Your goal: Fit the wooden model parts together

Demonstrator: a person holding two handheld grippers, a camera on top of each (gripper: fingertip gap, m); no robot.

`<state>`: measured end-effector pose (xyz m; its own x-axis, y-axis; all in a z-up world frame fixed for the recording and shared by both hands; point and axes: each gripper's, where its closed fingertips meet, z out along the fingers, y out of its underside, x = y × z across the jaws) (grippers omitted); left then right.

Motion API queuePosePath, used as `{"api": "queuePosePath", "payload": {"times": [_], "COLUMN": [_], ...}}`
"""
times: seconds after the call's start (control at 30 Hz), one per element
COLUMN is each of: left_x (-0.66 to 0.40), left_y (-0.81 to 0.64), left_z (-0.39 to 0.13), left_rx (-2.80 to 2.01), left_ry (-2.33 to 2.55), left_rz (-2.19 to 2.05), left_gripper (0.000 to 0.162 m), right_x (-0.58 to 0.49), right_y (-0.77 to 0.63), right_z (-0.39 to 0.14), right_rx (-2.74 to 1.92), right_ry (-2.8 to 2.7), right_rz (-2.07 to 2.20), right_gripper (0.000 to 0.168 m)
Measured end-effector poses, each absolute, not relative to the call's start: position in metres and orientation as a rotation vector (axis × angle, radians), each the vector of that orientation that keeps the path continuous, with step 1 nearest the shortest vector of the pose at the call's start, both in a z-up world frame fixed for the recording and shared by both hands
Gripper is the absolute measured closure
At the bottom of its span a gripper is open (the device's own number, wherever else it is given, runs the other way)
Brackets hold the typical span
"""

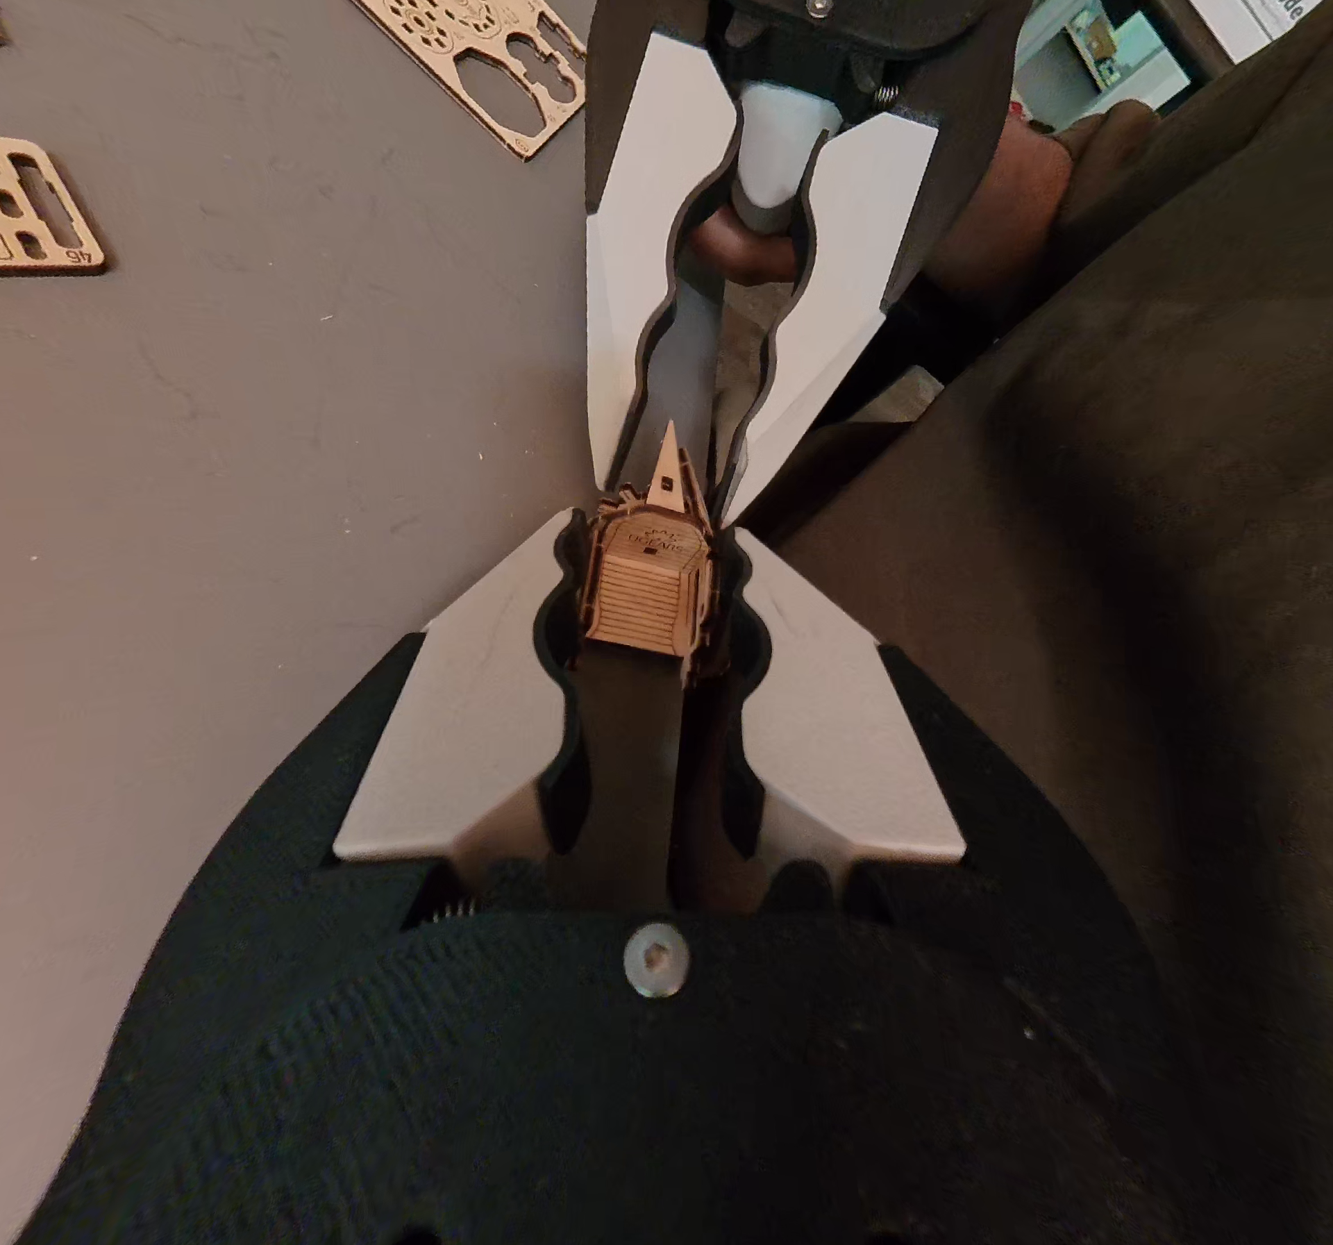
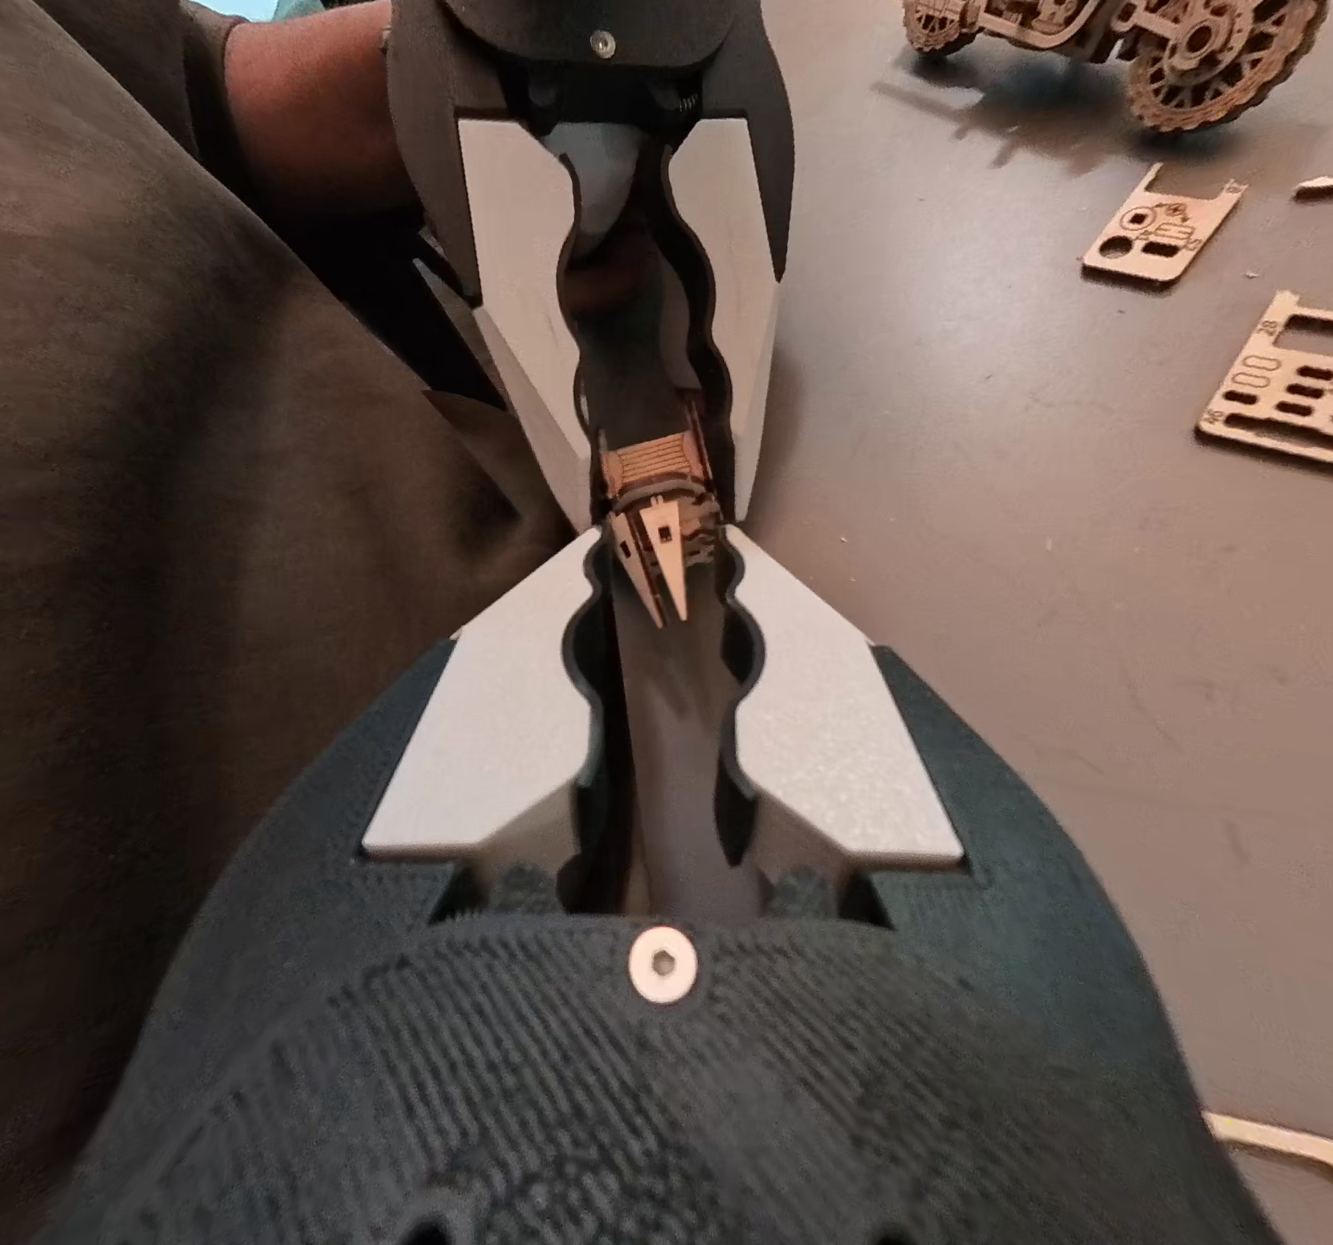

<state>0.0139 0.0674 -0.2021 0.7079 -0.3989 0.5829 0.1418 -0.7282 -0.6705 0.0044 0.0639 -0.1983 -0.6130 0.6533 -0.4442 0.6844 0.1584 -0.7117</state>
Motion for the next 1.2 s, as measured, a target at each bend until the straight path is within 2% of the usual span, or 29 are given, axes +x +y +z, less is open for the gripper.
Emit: {"api": "queuePosePath", "payload": {"times": [0.27,0.4,0.47,0.83,1.2], "left_x": [0.014,0.010,0.005,0.010,0.011], "left_y": [0.068,0.066,0.064,0.057,0.058], "left_z": [-0.202,-0.198,-0.195,-0.210,-0.210], "left_rx": [-2.190,-2.175,-2.165,-2.250,-2.248], "left_ry": [0.194,0.206,0.211,0.350,0.338], "left_rz": [-0.957,-0.942,-0.920,-0.783,-0.806], "left_gripper": [0.124,0.103,0.098,0.111,0.113], "right_x": [0.004,0.004,0.004,0.000,-0.002], "right_y": [0.064,0.064,0.064,0.066,0.065], "right_z": [-0.198,-0.199,-0.199,-0.199,-0.198], "right_rx": [1.393,1.397,1.400,1.431,1.404], "right_ry": [2.344,2.351,2.351,2.364,2.286], "right_rz": [-1.478,-1.474,-1.476,-1.495,-1.520], "right_gripper": [0.143,0.143,0.143,0.141,0.140]}}
